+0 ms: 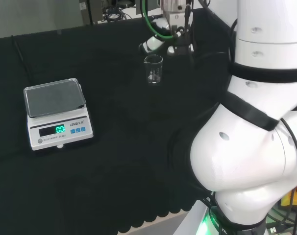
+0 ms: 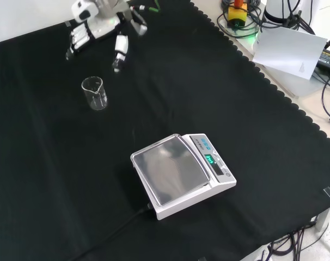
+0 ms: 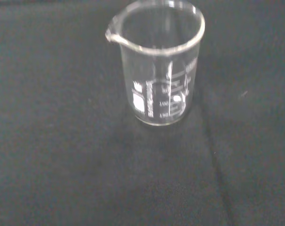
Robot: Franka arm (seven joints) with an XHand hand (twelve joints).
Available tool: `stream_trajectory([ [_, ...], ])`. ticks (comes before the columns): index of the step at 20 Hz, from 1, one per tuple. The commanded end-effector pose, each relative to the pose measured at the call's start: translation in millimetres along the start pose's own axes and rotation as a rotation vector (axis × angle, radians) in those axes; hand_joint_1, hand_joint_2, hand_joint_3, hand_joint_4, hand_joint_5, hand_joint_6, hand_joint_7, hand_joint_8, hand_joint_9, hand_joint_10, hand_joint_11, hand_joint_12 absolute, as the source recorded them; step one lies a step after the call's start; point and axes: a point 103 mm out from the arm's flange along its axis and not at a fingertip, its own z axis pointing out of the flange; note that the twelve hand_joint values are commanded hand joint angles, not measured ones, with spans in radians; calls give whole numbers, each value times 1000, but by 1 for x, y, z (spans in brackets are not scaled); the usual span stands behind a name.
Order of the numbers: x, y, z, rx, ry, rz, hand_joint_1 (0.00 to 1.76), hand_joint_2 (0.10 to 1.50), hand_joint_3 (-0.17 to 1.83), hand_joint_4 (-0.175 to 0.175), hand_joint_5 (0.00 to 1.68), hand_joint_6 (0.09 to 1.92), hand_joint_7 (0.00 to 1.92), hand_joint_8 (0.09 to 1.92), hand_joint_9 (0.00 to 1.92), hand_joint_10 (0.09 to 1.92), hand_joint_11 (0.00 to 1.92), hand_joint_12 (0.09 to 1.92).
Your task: Pick up the beaker.
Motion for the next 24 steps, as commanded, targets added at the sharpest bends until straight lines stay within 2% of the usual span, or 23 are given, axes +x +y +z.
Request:
stream_trajectory([
  [1, -13, 53, 49, 16, 49, -8, 509, 710, 185, -8, 85, 87, 0, 664, 107, 831, 0, 1262],
  [15, -12, 68, 93, 97, 21, -12, 506, 716, 178, -7, 77, 87, 0, 628, 100, 832, 0, 1251],
  [19, -7, 72, 99, 99, 14, -15, 556, 732, 183, -4, 112, 87, 12, 630, 103, 834, 0, 1250],
  [21, -5, 74, 99, 92, 11, -12, 655, 753, 213, 5, 205, 87, 106, 682, 258, 815, 43, 1371],
  [23, -3, 75, 98, 59, -5, -9, 789, 743, 326, 9, 341, 87, 295, 742, 566, 727, 294, 1376],
  [24, -2, 74, 98, 42, -8, -6, 853, 717, 427, 8, 440, 171, 413, 783, 724, 689, 451, 1329],
])
